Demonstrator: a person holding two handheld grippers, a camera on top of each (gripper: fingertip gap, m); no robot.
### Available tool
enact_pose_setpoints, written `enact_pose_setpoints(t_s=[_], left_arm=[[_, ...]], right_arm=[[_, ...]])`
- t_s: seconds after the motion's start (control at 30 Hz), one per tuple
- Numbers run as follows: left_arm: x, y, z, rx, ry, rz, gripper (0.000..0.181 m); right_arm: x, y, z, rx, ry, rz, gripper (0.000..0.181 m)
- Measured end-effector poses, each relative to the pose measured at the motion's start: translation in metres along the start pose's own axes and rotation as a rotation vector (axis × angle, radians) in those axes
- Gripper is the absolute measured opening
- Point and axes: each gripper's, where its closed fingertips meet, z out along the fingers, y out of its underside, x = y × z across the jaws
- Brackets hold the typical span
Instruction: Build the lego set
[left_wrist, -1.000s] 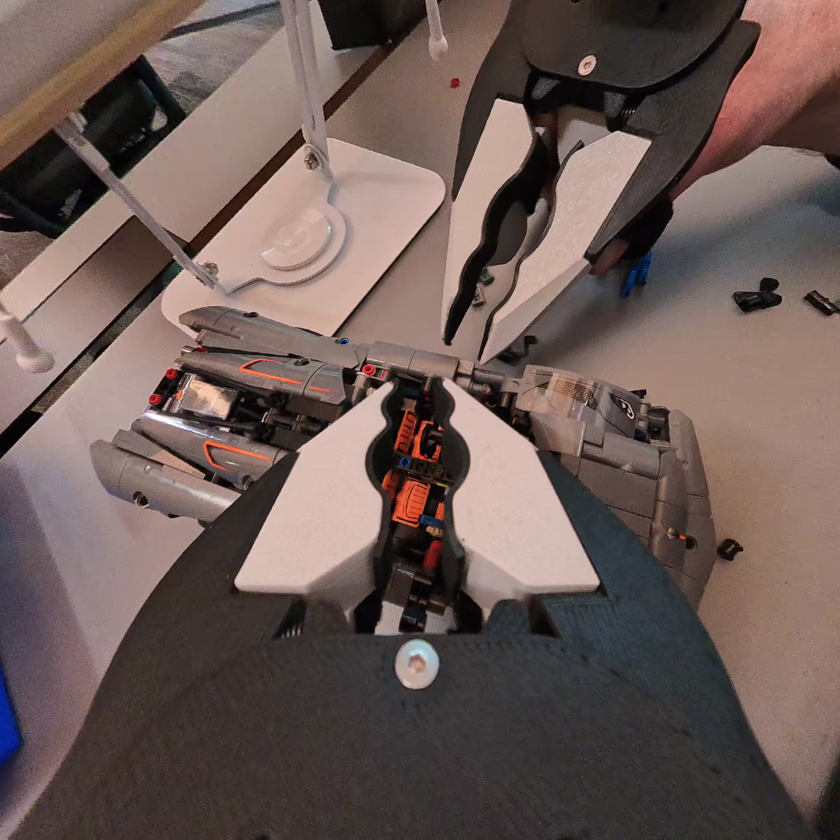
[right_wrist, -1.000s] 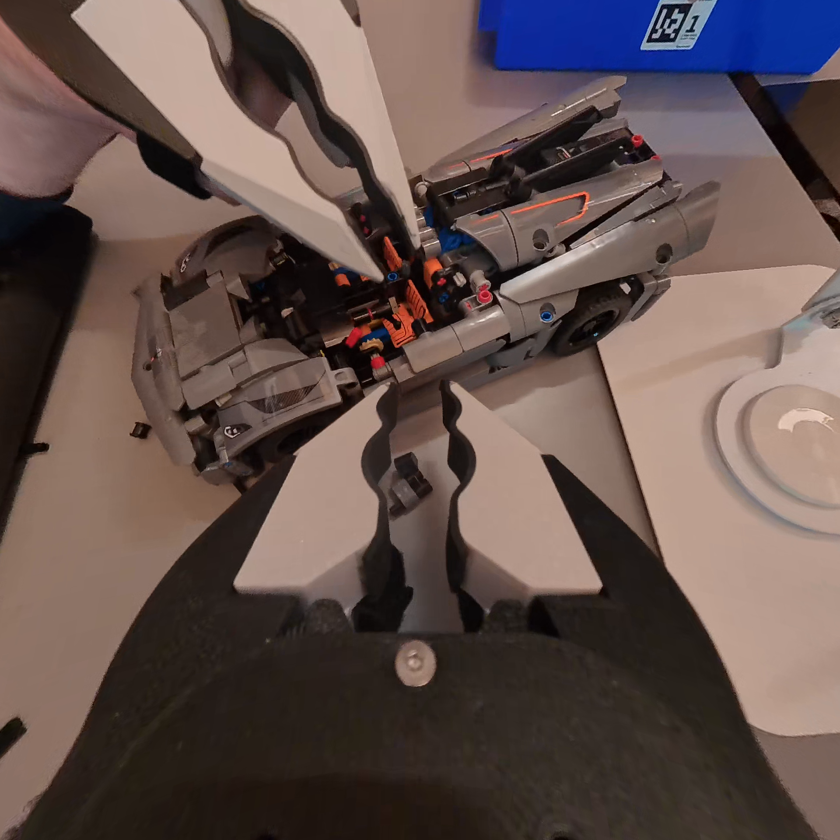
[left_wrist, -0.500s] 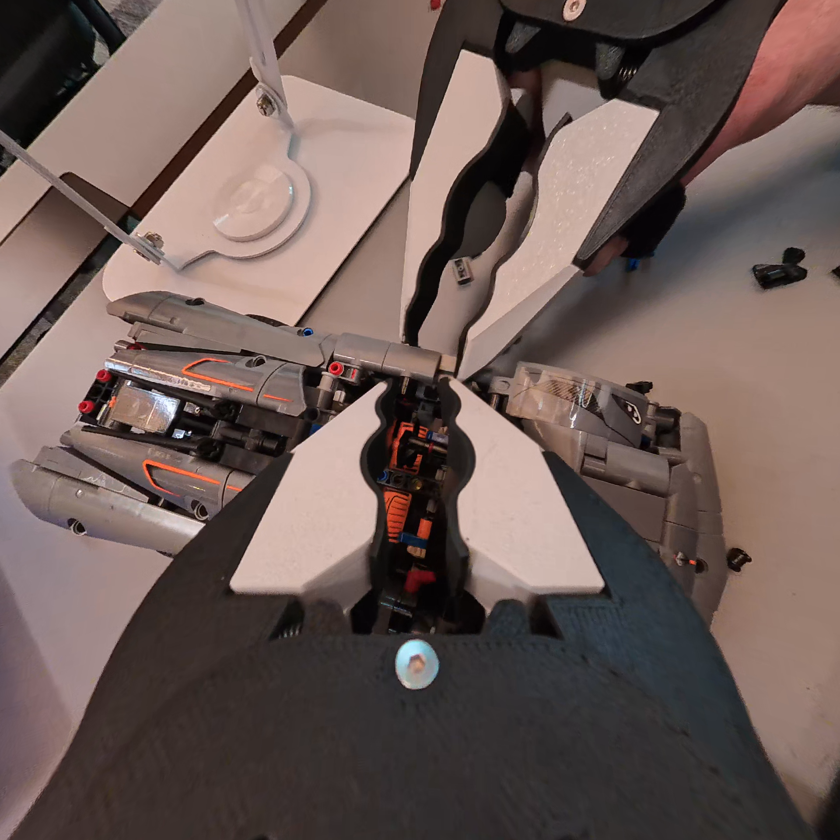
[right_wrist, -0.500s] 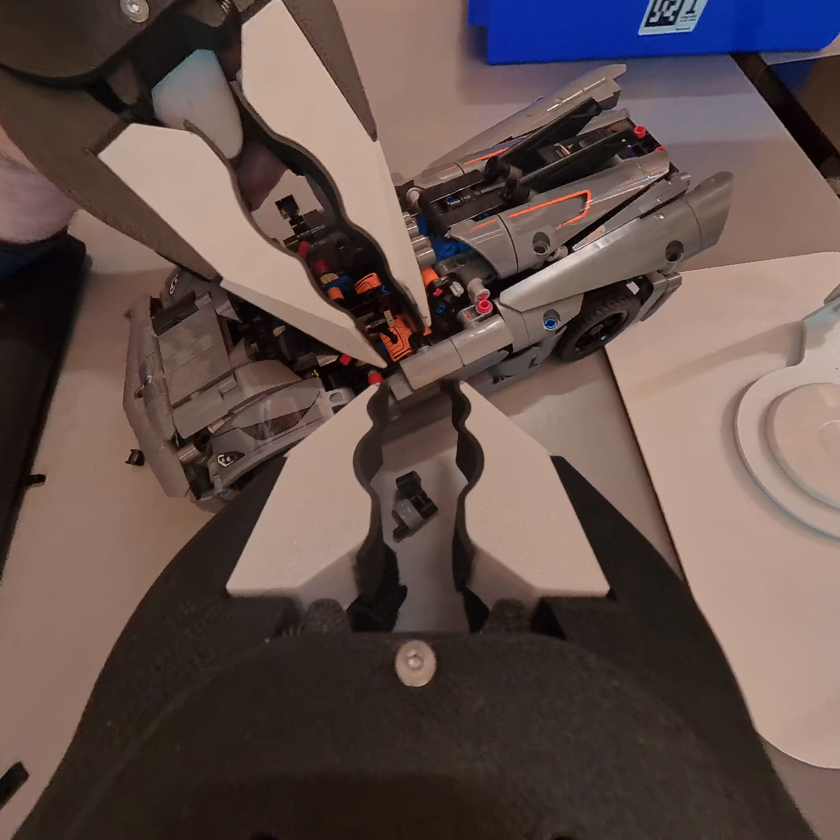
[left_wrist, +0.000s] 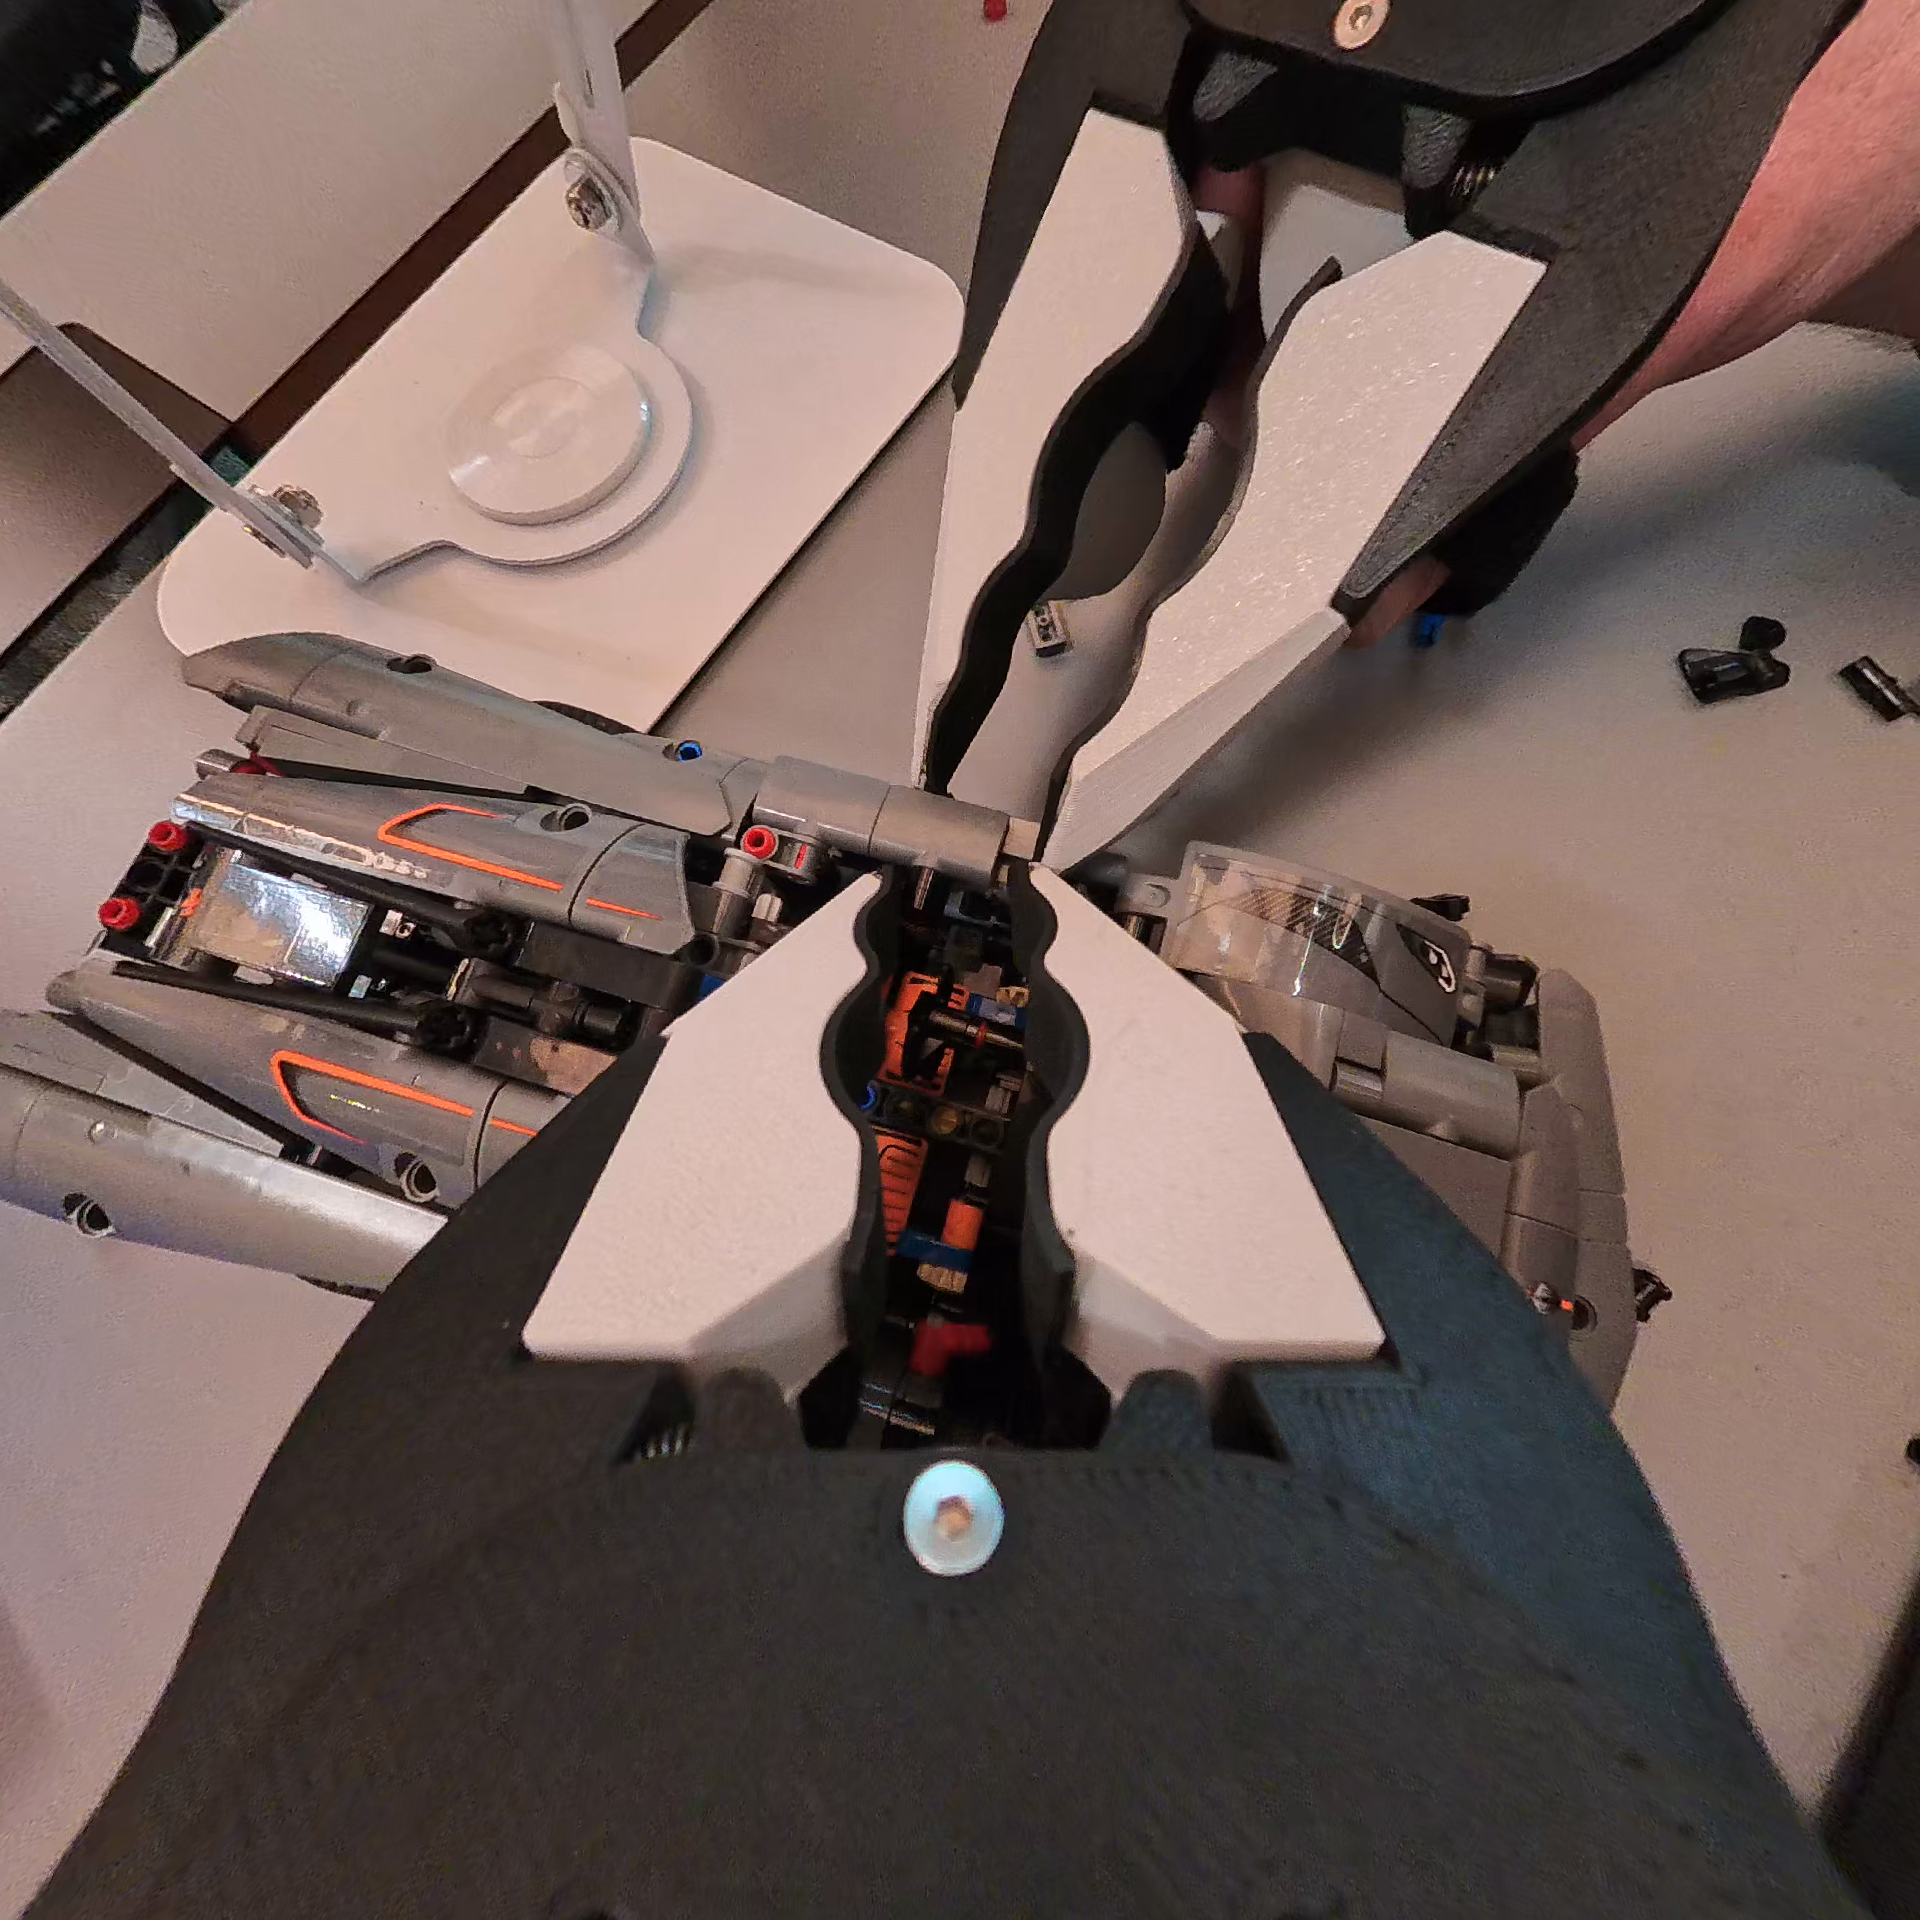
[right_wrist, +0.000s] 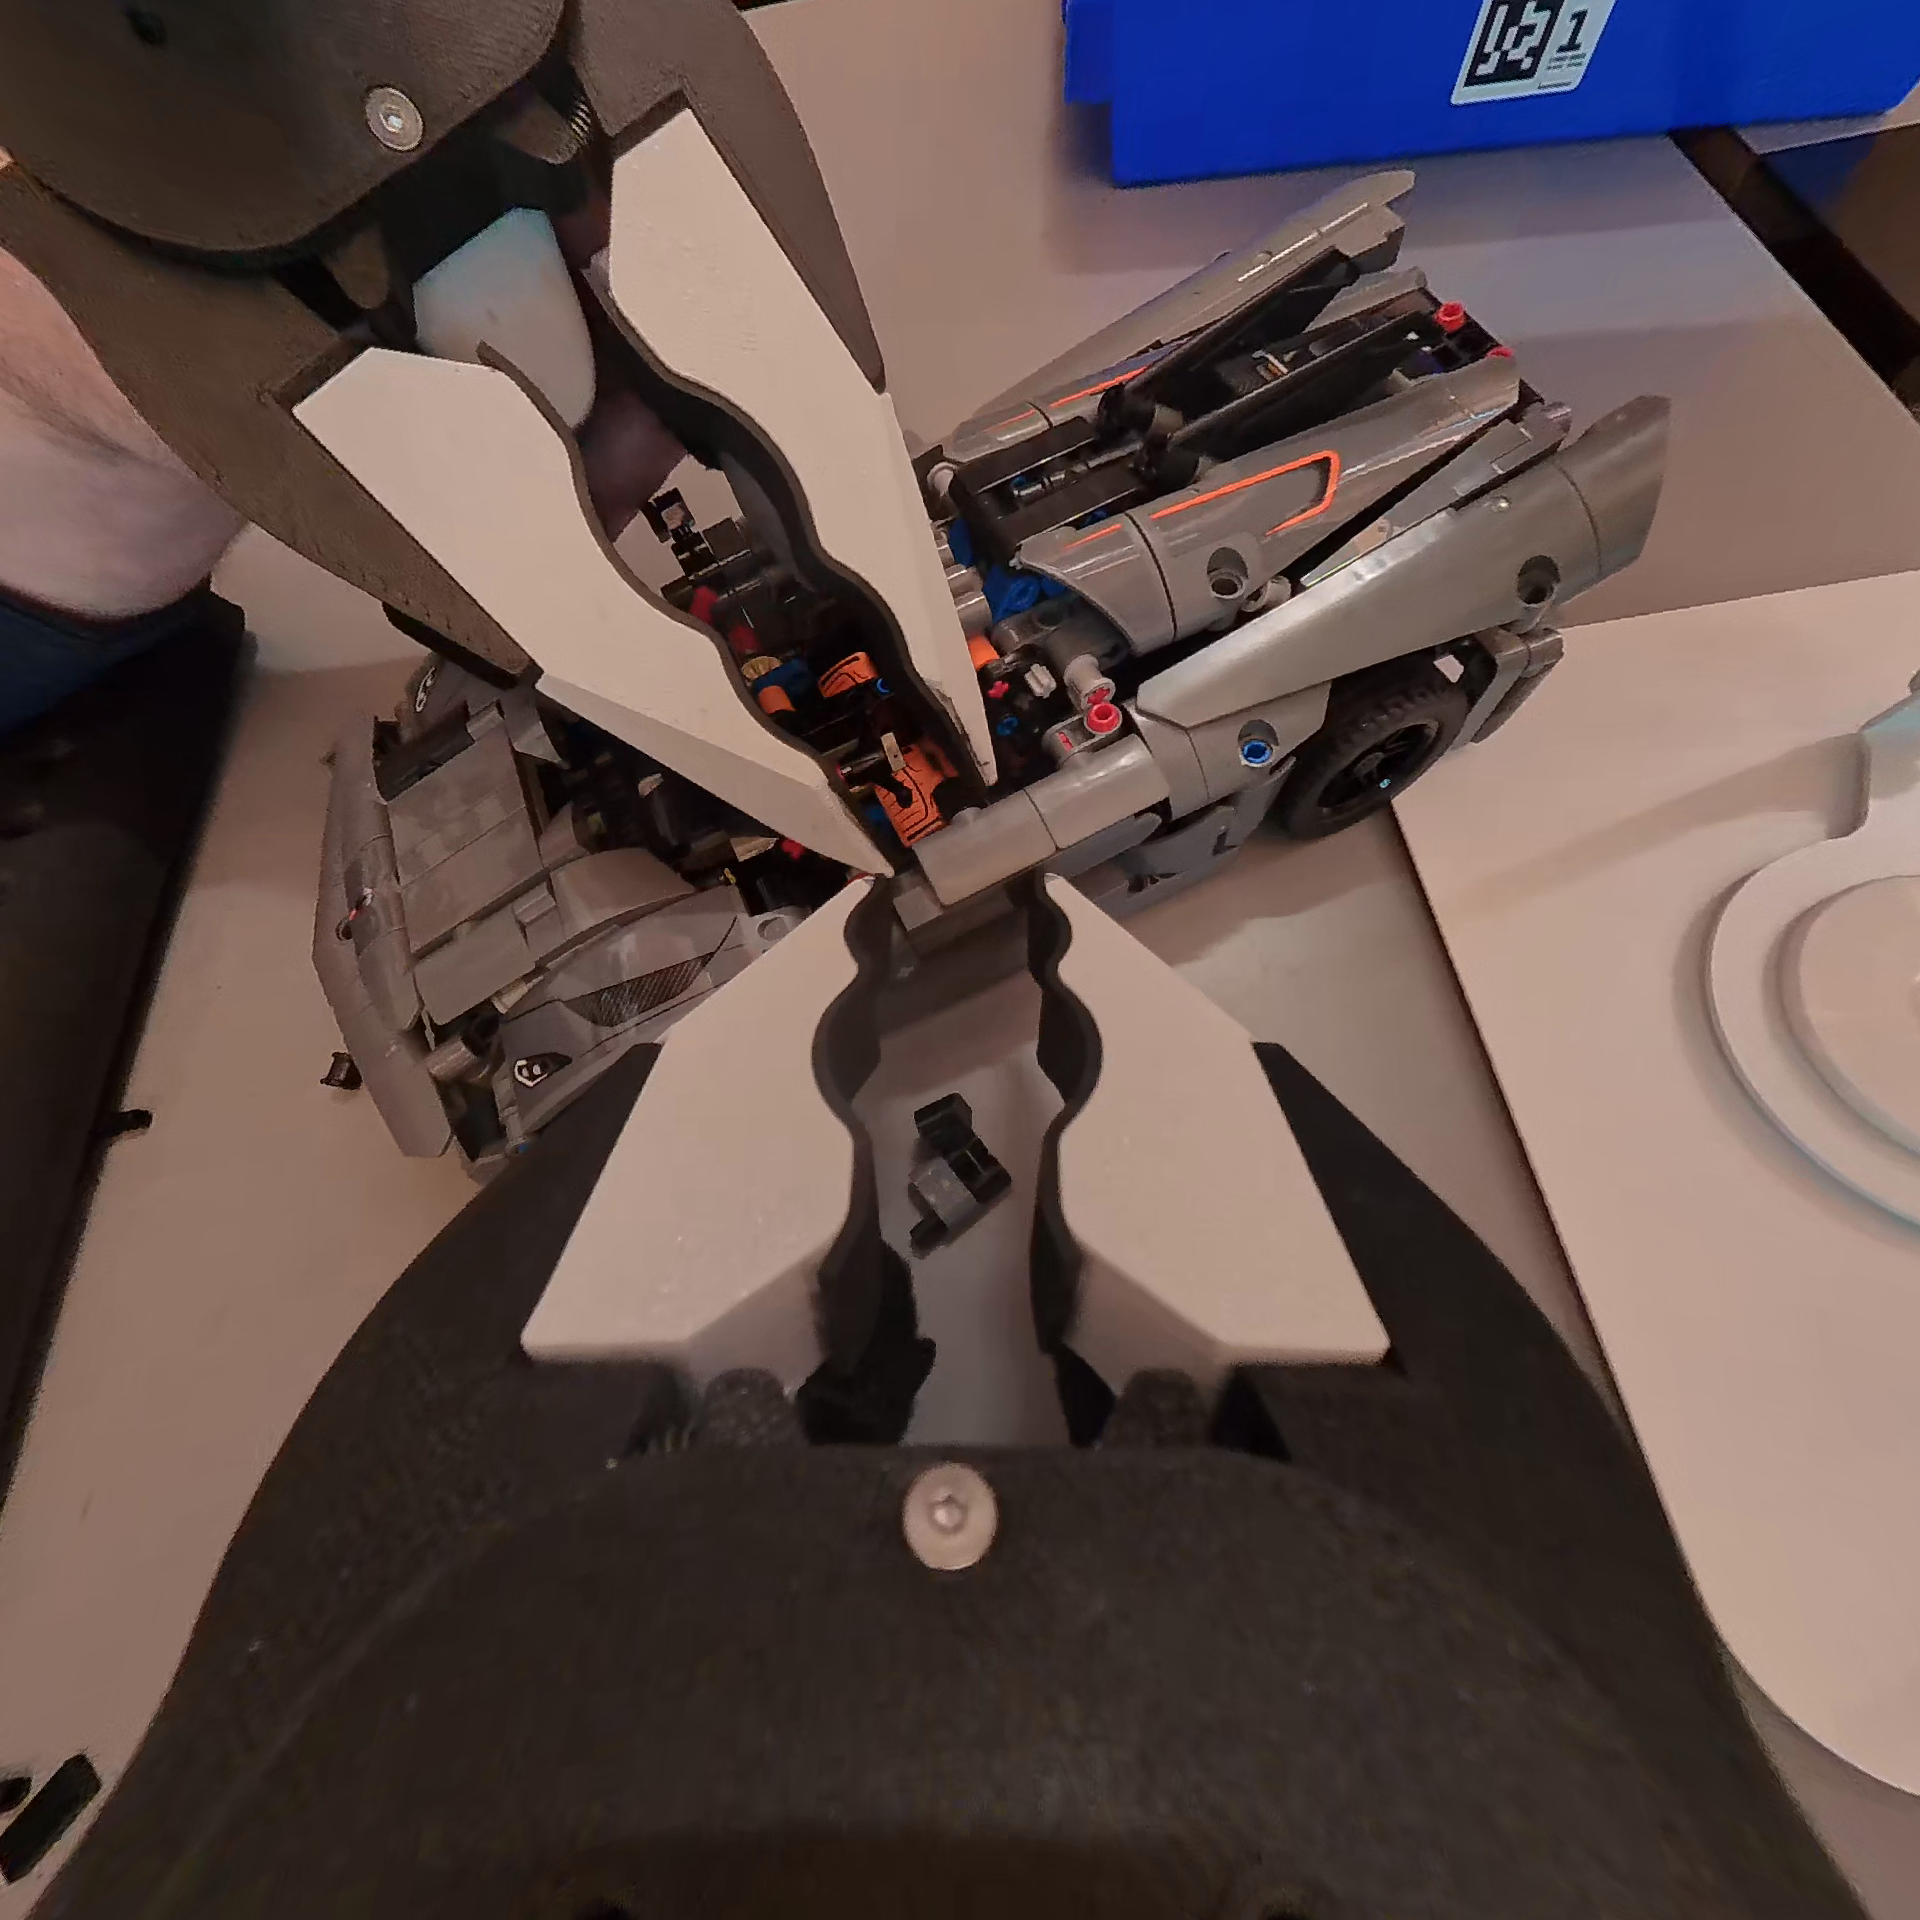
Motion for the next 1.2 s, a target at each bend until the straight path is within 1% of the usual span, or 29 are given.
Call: enact_pose_setpoints(t_s=[0.47,0.53,0.63,0.67,1.2], left_arm=[[0.01,0.0,-0.001,-0.002,0.046,0.021,0.018],[0.011,0.0,-0.002,0.001,0.05,0.022,0.016],[0.013,0.001,-0.002,0.002,0.062,0.019,0.015],[0.013,0.001,-0.002,0.0,0.062,0.019,0.015],[0.012,0.0,-0.002,-0.001,0.048,0.017,0.015]], right_arm=[[-0.009,0.003,-0.006,-0.025,-0.065,0.008,0.021],[-0.007,0.003,-0.005,-0.023,-0.055,0.02,0.026],[-0.004,0.002,-0.004,-0.016,-0.04,0.034,0.039],[-0.004,0.002,-0.003,-0.015,-0.039,0.032,0.04],[-0.01,0.0,-0.001,0.009,-0.072,0.049,0.041]])
